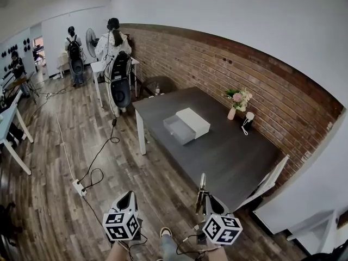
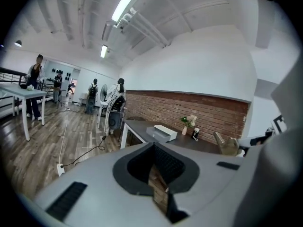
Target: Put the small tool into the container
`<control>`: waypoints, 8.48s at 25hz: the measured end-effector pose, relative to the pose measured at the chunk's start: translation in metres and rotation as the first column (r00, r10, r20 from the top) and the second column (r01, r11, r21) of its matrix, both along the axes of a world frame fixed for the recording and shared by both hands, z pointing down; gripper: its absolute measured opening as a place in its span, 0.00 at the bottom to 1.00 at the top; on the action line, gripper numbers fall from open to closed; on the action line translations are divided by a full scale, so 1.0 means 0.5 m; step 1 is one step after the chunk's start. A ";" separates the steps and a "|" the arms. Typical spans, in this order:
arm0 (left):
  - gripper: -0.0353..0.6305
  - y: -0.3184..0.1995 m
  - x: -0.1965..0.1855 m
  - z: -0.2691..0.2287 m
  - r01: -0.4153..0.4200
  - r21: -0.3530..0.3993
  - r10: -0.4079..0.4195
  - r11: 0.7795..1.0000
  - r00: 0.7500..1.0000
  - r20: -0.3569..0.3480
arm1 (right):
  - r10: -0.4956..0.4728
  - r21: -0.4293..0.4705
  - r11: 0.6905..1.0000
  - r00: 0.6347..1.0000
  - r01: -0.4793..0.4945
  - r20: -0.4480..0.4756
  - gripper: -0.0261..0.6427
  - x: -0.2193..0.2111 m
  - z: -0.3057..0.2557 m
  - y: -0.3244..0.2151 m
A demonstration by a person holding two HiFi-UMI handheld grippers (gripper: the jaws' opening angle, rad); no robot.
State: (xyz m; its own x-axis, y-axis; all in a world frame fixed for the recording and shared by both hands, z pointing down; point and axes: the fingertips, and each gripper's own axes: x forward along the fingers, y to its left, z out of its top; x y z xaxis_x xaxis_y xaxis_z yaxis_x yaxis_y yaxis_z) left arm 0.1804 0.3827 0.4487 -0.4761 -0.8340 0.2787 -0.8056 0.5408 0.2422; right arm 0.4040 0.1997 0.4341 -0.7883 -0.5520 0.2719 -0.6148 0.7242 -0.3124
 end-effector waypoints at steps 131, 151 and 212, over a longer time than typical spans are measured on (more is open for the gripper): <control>0.05 -1.169 -0.933 0.241 -0.555 -0.162 0.531 0.816 0.830 -0.170 | 0.082 -0.027 0.994 0.899 -0.103 -0.430 0.07 -0.904 0.175 -0.836; 0.05 -1.129 -1.007 0.310 -0.494 -0.220 0.458 0.841 0.867 -0.195 | -0.120 -0.040 0.992 0.755 0.124 -0.645 0.07 -0.967 0.288 -0.827; 0.05 -1.124 -0.998 0.320 -0.503 -0.246 0.466 0.829 0.863 -0.194 | -0.185 -0.088 0.977 0.560 0.196 -0.807 0.12 -0.968 0.401 -0.872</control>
